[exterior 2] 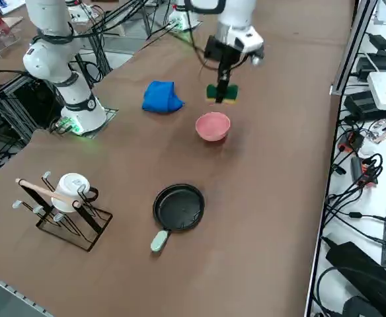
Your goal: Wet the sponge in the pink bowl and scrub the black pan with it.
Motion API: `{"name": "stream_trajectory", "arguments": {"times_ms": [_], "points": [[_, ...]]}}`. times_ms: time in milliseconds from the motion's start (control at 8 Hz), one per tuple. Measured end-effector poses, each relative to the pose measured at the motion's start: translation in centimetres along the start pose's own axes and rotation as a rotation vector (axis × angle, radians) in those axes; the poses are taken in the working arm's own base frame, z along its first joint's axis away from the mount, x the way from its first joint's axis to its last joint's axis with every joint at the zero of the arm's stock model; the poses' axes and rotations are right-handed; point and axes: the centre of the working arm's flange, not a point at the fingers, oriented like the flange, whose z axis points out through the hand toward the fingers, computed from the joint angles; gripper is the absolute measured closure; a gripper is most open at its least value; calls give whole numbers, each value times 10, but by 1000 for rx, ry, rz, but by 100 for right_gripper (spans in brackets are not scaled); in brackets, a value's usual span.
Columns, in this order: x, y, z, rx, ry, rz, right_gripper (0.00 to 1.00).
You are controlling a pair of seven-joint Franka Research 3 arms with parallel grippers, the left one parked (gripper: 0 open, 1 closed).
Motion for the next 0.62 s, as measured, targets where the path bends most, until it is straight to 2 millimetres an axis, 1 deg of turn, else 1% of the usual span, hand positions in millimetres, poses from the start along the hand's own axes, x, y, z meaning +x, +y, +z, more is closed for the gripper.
{"name": "stream_trajectory", "arguments": {"times_ms": [250,375,500,625], "points": [[12,-93,16,9,-9,11,62],[18,-136,30,-3,-1,49,62],[23,-173,47,-14,14,83,62],[29,-206,68,-22,31,123,62]]}}
